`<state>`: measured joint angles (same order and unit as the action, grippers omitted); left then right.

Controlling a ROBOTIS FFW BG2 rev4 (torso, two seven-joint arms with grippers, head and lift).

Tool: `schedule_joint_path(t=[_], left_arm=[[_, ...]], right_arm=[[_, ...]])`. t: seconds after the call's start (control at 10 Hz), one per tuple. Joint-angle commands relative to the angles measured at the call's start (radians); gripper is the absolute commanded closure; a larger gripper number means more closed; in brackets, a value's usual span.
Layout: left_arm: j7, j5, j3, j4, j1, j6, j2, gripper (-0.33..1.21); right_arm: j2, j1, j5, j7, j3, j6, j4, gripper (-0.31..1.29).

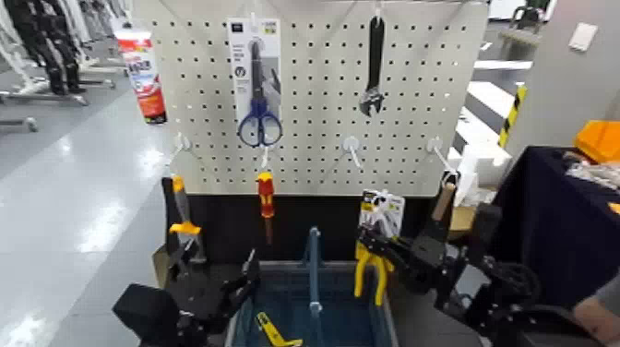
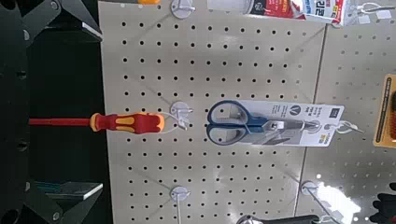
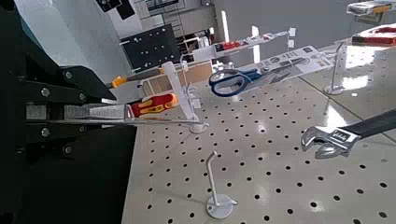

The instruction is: Put the yellow pliers into the crate.

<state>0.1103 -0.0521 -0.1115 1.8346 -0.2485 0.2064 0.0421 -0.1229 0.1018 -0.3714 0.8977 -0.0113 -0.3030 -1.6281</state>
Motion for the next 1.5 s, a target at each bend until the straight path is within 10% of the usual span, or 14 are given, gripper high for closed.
schedule_joint_path(t=[0.1, 1.4, 1.5], left_arm=[[0.0, 0.0, 0.0, 0.002, 0.0, 0.001, -0.004, 0.17], [0.0, 0.003, 0.004, 0.006, 0.002, 0.002, -0.008, 0.17], [0.0, 0.003, 0.004, 0.006, 0.002, 0.002, -0.01, 0.17]], right_arm=[[0.002, 0.01, -0.001, 0.007, -0.025, 0.028, 0.063, 1.16], [0.006, 0.076, -0.011, 0.03, -0.119, 0.14, 0.379, 1.15], [0.006, 0.076, -0.011, 0.017, -0.114, 0.122, 0.382, 0.96]])
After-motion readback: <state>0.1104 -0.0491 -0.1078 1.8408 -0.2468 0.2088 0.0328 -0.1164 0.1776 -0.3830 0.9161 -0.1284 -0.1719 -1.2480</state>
